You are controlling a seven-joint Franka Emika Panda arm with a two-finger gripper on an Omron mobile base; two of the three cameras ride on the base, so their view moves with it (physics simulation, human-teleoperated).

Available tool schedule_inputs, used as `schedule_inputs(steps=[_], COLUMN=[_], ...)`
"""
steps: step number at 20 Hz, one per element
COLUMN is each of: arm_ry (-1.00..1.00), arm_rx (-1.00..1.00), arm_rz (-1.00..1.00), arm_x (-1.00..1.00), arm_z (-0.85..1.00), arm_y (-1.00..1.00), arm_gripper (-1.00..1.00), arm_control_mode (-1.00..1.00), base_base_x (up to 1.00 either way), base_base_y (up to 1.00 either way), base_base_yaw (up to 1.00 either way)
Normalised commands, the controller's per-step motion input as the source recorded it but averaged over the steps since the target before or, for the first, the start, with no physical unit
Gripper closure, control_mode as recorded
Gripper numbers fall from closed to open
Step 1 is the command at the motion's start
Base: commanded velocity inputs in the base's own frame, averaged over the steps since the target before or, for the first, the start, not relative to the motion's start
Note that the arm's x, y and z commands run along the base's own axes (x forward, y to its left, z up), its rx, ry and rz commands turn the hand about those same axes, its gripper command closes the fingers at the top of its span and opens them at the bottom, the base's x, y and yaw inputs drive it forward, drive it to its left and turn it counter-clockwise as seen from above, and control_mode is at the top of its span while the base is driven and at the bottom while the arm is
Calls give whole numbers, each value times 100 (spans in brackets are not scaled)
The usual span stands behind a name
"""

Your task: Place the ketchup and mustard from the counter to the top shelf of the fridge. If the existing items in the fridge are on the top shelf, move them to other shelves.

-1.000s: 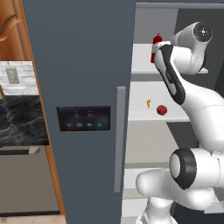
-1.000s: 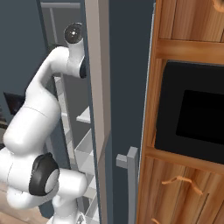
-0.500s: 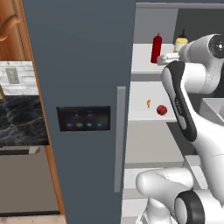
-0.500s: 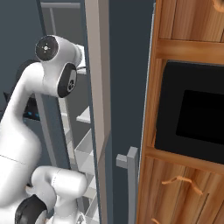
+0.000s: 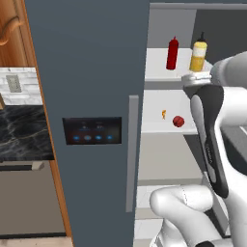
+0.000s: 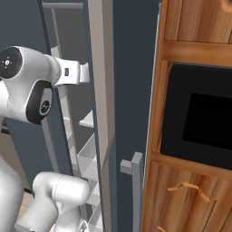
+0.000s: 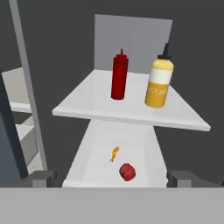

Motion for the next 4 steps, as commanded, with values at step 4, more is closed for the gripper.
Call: schedule_inputs(steps=[4], arm_ry=[1], arm_rx=[0], arm_rz=[-1], arm_x=[-3], arm_z=[0], arm_y=[0], arm_gripper=[-100], arm_control_mode=[-100], base_base_x=[0], base_base_y=[0], base_base_yaw=[0])
